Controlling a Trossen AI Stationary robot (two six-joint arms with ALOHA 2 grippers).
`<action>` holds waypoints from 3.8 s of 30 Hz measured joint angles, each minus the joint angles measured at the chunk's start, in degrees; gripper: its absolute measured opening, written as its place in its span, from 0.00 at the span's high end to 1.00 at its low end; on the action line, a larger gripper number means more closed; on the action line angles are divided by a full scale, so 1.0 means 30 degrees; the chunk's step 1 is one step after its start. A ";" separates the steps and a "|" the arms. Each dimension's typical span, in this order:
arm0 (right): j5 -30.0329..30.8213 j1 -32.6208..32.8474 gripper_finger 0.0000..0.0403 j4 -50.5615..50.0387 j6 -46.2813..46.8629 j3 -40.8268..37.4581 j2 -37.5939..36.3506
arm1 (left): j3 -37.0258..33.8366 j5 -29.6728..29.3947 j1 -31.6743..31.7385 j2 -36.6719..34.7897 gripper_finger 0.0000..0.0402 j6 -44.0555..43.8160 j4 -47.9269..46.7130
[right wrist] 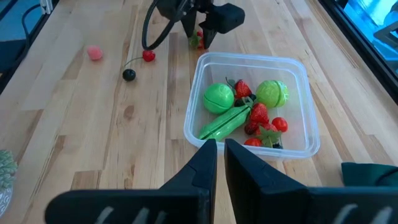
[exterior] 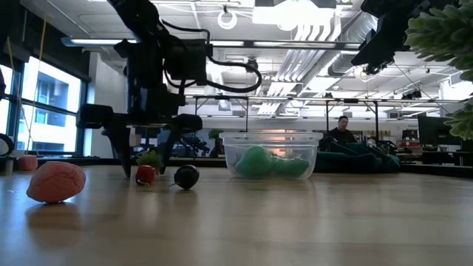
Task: Pick and placing Produce into tupperware
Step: Put the red strawberry into the transparent bin
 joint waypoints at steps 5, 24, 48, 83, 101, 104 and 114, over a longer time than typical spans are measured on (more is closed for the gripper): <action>0.0002 -0.0002 0.94 0.0000 -0.0004 0.0000 0.0000 | -0.0030 -0.0273 -0.0007 0.0000 0.41 0.0000 0.0074; 0.0007 0.0001 0.94 0.0000 0.0000 0.0000 0.0000 | -0.0030 0.0032 -0.0007 0.0000 0.41 0.0342 0.0388; 0.0000 -0.0007 0.94 0.0000 -0.0003 -0.0003 0.0000 | -0.0030 0.0164 -0.0005 0.0000 0.62 0.0313 0.0357; 0.0004 -0.0003 0.94 -0.0008 -0.0003 -0.0003 -0.0007 | 0.2442 0.0652 0.0015 -0.0913 0.68 -0.0968 0.0449; 0.0000 -0.0001 0.94 -0.0015 -0.0002 0.0000 -0.0007 | 1.0109 0.4544 0.2086 -0.0631 0.64 -0.2098 0.2768; 0.0007 -0.0007 0.94 -0.0015 0.0000 0.0000 -0.0007 | 1.1077 0.4822 0.2817 0.0688 0.66 -0.2171 0.2074; 0.0006 0.0000 0.94 -0.0026 -0.0001 -0.0006 -0.0002 | 1.2532 0.5178 0.3873 0.4733 0.62 -0.2200 0.1532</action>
